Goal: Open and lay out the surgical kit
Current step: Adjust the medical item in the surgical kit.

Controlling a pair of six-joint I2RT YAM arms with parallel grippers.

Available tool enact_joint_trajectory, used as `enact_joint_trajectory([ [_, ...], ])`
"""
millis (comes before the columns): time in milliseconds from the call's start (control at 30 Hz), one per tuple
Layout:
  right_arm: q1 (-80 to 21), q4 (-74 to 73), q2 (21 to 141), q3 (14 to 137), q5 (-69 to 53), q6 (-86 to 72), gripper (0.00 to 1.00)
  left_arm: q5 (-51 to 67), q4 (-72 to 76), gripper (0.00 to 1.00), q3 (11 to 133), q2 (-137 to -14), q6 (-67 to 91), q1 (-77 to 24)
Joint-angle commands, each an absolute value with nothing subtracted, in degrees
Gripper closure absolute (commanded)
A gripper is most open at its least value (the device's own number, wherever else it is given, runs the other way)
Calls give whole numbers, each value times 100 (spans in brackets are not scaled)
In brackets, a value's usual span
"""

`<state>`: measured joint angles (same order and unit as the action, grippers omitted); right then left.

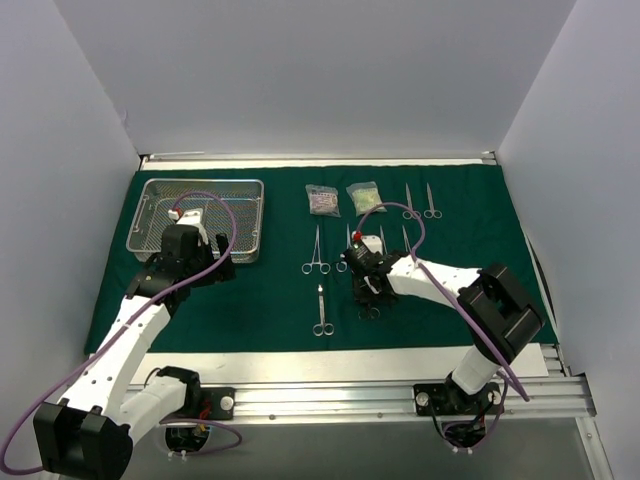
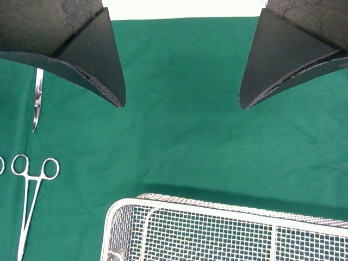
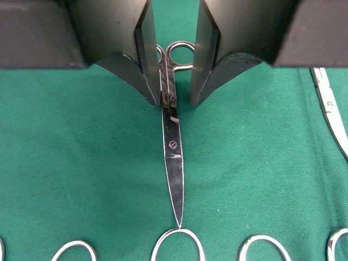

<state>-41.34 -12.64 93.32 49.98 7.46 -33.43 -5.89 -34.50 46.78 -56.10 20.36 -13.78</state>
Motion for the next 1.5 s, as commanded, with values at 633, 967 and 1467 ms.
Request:
enact_joint_trajectory([
  [633,-4280,-1933,9123,5369,1178,-3454,100,-607,-2962,5,4667,-5599,1907,-1362],
  [967,-4675,-2197,9123,5835,1196,-3753,100,-685,-2953,5,4658,-5607,1898,-1362],
  [1467,-5080,-1846,9492,5643,984,-4263,100,-694,-2953,5,4649,-5642,1916,-1371],
])
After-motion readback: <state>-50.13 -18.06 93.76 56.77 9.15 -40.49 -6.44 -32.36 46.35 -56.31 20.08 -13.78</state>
